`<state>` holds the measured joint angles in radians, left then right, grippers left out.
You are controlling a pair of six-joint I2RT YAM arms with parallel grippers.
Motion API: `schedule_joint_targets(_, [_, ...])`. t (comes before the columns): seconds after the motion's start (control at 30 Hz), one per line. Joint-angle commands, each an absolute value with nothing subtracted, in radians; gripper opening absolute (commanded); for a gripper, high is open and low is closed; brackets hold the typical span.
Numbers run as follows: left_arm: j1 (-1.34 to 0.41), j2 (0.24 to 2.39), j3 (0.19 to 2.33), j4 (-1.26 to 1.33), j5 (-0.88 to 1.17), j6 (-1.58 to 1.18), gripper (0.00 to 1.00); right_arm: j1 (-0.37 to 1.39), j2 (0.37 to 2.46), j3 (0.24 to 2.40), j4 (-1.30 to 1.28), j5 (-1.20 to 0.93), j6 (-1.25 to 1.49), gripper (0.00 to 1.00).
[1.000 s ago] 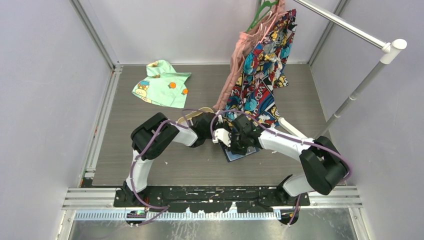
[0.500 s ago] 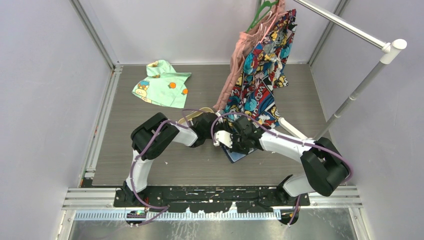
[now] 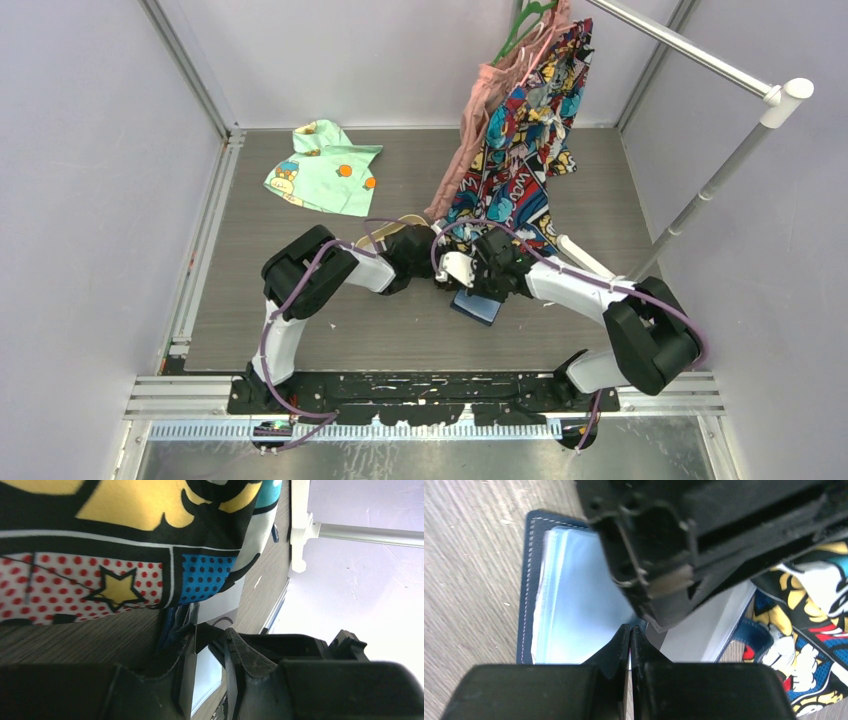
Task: Put the credit cards into the card holder
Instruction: Insert the credit card into the card holder.
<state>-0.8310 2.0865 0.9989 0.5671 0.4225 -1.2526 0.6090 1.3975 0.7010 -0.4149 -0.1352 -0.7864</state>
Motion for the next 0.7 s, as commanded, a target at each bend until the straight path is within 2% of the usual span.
schedule_joint_targets(0.0, [-0.843, 2.096, 0.978, 0.461, 0.455, -1.253, 0.29, 0.576, 1.368, 0.708, -0.368, -0.082, -0.763, 0.09])
schedule_joint_targets(0.13, [-0.842, 2.073, 0.970, 0.472, 0.443, -1.241, 0.32, 0.522, 1.370, 0.734, -0.387, -0.139, -0.703, 0.11])
schedule_joint_targets(0.23, [-0.843, 2.046, 0.955, 0.493, 0.428, -1.233, 0.33, 0.440, 1.361, 0.784, -0.465, -0.299, -0.650, 0.15])
schedule_joint_targets(0.33, [-0.843, 2.020, 0.948, 0.502, 0.416, -1.223, 0.34, 0.355, 1.355, 0.826, -0.575, -0.482, -0.645, 0.22])
schedule_joint_targets(0.43, [-0.844, 1.998, 0.948, 0.492, 0.410, -1.212, 0.35, 0.285, 1.365, 0.852, -0.628, -0.578, -0.638, 0.32])
schedule_joint_targets(0.57, [-0.844, 1.974, 0.948, 0.468, 0.405, -1.195, 0.37, 0.233, 1.387, 0.870, -0.652, -0.658, -0.626, 0.32])
schedule_joint_targets(0.67, [-0.844, 1.965, 0.947, 0.461, 0.403, -1.193, 0.37, 0.243, 1.389, 0.861, -0.665, -0.720, -0.650, 0.25])
